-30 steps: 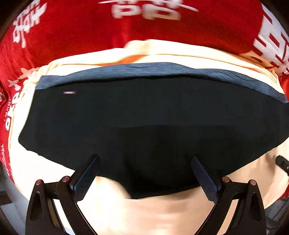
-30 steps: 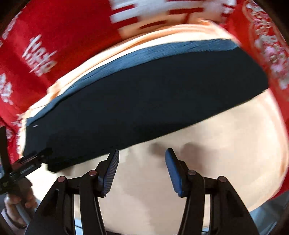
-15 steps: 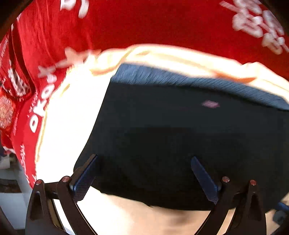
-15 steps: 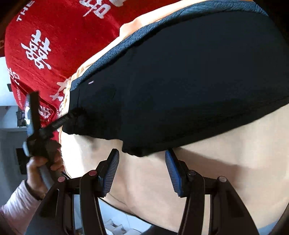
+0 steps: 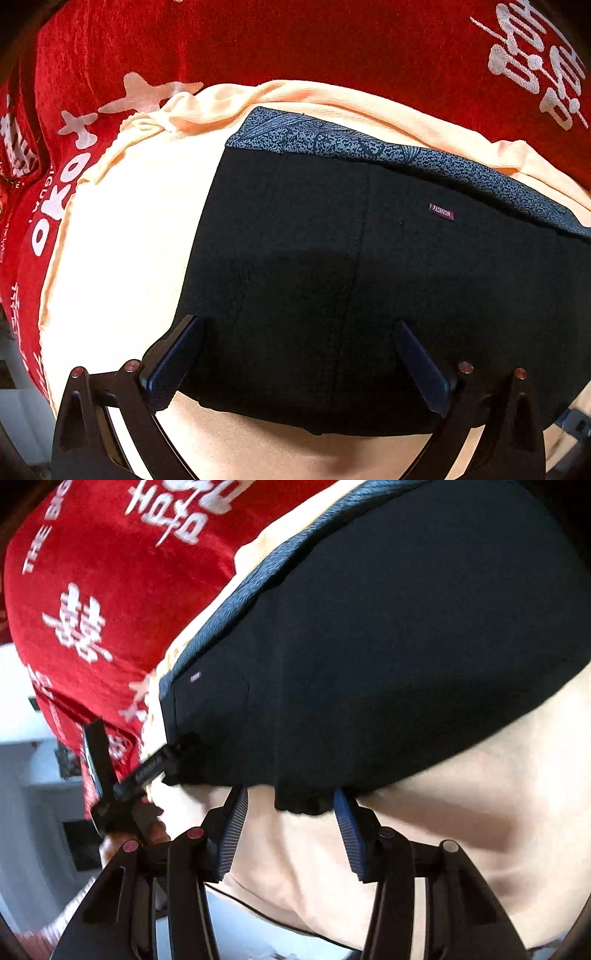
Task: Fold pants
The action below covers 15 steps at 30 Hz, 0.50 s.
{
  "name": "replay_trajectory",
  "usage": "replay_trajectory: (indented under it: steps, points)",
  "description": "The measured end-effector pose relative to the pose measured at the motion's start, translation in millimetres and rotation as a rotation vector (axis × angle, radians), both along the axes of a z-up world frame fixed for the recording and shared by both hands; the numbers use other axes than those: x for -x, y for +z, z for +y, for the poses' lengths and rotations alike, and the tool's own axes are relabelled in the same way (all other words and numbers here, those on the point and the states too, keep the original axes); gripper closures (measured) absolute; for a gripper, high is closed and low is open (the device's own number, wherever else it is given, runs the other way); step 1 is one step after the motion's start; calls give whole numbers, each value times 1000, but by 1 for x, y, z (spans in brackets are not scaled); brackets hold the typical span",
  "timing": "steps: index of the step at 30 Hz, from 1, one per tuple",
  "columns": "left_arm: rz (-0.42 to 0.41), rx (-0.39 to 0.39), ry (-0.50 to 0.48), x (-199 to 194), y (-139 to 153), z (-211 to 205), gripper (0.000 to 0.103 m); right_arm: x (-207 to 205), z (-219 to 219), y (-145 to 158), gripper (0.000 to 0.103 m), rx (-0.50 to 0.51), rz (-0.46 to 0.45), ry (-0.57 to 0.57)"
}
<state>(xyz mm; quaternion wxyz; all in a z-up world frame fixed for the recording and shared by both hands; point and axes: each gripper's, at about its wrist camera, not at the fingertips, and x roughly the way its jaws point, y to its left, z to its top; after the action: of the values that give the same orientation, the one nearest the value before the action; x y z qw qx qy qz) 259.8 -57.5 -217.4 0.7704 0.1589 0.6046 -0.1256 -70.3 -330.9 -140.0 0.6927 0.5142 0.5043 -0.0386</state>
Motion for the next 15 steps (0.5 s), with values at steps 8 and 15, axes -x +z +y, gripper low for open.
replay_trajectory:
  steps: [8, 15]
  points:
    - [-7, 1, -14, 3, 0, -1, 0, -5, -13, -12, 94, -102, -9, -121]
    - [-2, -30, -50, 4, 7, 4, 0, -15, 1, 22, 95, 71, -30, 25]
